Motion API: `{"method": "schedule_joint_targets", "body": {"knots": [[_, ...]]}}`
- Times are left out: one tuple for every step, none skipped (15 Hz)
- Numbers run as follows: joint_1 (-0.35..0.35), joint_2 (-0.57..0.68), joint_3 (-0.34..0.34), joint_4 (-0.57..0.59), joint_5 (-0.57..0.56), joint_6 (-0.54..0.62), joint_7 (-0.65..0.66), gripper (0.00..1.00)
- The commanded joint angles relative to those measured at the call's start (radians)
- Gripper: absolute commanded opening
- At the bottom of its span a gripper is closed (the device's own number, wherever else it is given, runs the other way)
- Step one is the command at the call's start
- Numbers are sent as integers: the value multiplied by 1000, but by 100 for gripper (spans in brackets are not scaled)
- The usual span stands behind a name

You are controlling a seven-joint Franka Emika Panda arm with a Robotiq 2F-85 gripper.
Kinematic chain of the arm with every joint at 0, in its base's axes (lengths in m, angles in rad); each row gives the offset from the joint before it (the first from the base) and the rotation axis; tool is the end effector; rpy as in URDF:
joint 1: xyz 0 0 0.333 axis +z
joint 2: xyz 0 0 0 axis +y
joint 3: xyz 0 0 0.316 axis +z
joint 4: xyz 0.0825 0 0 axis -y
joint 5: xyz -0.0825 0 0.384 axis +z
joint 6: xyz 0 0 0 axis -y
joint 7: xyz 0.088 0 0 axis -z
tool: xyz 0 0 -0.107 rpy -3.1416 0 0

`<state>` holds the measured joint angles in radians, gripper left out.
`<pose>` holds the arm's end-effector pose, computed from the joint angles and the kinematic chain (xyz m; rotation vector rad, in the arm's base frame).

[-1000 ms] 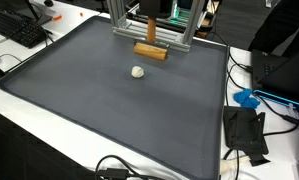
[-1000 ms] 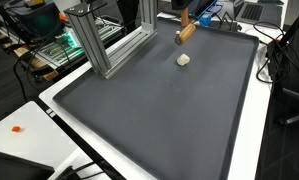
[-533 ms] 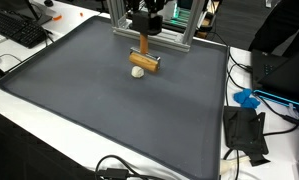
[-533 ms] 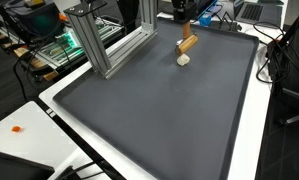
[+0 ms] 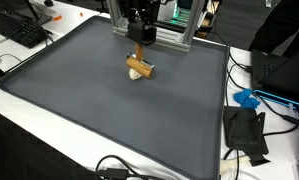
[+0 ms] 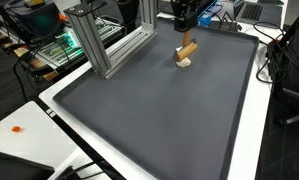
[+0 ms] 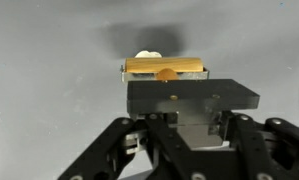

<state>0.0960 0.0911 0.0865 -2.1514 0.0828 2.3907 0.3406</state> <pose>0.5562 0.1029 0.3732 -3.0134 0.3258 -0.1905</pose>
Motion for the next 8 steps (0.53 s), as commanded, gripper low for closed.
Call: {"method": "schedule_joint_targets", "body": {"knots": [[5, 30, -11, 19, -31, 4, 43, 24], [5, 36, -13, 21, -35, 6, 48, 24], [5, 42, -13, 22, -32, 10, 49, 24], [5, 46, -14, 23, -33, 9, 53, 24], [5, 51, -15, 24, -31, 8, 54, 24], [5, 55, -15, 26, -29, 7, 53, 24], [5, 59, -16, 28, -29, 5, 53, 24], [5, 62, -16, 30, -28, 0, 49, 24]]}}
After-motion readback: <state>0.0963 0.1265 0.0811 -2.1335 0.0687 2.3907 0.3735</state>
